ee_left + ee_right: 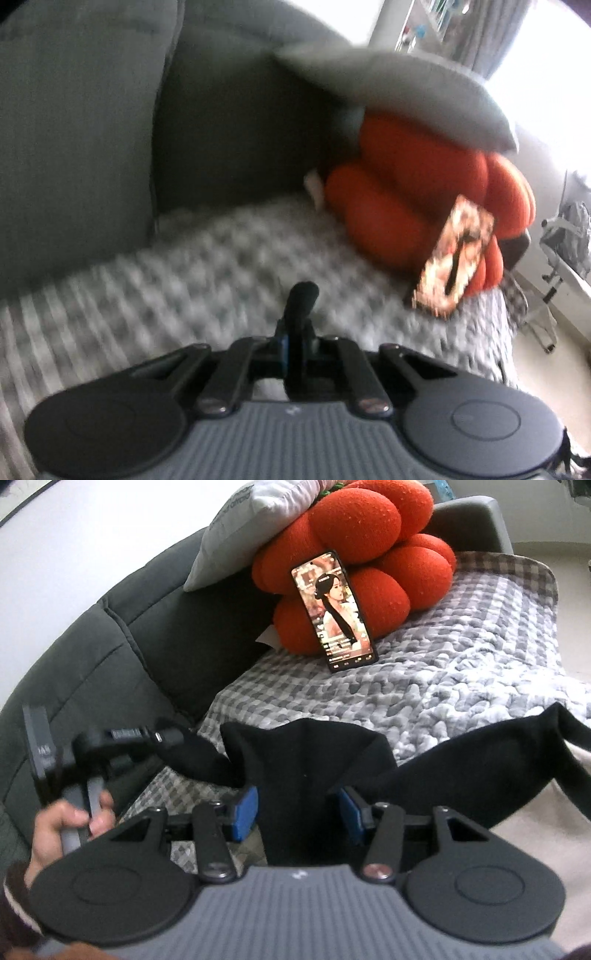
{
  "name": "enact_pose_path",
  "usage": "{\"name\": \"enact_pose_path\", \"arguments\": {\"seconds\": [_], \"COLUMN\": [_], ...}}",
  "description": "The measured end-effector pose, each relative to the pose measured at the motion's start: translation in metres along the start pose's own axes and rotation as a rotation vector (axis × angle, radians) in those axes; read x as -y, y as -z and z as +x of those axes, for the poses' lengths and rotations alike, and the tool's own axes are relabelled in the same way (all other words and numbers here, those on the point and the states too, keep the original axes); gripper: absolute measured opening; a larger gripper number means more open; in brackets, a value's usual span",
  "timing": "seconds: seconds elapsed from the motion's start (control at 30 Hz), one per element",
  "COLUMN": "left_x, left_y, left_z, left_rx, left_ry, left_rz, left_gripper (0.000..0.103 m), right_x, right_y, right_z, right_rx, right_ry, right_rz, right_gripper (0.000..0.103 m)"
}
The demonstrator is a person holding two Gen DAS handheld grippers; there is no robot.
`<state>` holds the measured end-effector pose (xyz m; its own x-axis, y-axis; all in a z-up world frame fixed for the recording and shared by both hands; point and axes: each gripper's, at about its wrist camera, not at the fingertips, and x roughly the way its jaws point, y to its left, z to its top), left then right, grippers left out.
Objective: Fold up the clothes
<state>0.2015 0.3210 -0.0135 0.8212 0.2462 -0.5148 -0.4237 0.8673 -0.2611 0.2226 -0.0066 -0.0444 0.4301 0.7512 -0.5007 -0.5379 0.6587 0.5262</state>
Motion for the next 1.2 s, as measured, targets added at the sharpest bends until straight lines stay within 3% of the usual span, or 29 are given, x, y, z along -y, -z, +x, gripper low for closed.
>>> {"name": "enact_pose_path", "arguments": {"seconds": [0.2, 0.37, 0.63, 0.73, 0.8, 0.87, 0.93, 1.07, 1.17, 1.2], "left_x": [-0.009, -0.024, -0.064, -0.070, -0.078, -0.085, -0.092, -0.093, -0.094, -0.095], "left_y": [-0.030, -0.035, -0.023, -0.018, -0.015, -0.010, -0.007, -0.008, -0.003, -0.001], "left_z": [-0.004, 0.002, 0.026, 0.022, 0.013, 0.005, 0.001, 0.012, 0.020, 0.023], "left_rx": [0.132, 0.174, 0.094, 0.083, 0.074, 0.072, 0.067, -0.042, -0.098, -0.108], "left_ry": [-0.019, -0.074, -0.194, -0.227, -0.234, -0.206, -0.162, 0.005, 0.064, 0.075], "left_rz": [0.046, 0.059, -0.017, -0.033, -0.046, -0.072, -0.095, -0.107, -0.107, -0.114], "left_gripper": [0.006, 0.007, 0.012, 0.019, 0.031, 0.038, 0.038, 0.038, 0.038, 0.038], "right_x": [0.001, 0.002, 0.001, -0.002, -0.004, -0.006, -0.009, -0.021, -0.032, -0.037], "right_y": [0.001, 0.003, 0.007, 0.008, 0.010, 0.011, 0.012, 0.010, 0.001, -0.002], "right_z": [0.002, 0.004, 0.010, 0.012, 0.013, 0.015, 0.017, 0.027, 0.044, 0.050], "right_rx": [-0.001, -0.009, -0.023, -0.027, -0.028, -0.030, -0.034, -0.063, -0.089, -0.099], "right_ry": [-0.016, -0.023, -0.013, -0.007, -0.015, -0.024, -0.031, -0.049, -0.102, -0.117], "right_rz": [0.003, 0.003, -0.012, -0.030, -0.035, -0.039, -0.044, -0.050, -0.015, -0.009], "right_gripper": [0.054, 0.054, 0.054, 0.054, 0.054, 0.054, 0.054, 0.054, 0.051, 0.045]}}
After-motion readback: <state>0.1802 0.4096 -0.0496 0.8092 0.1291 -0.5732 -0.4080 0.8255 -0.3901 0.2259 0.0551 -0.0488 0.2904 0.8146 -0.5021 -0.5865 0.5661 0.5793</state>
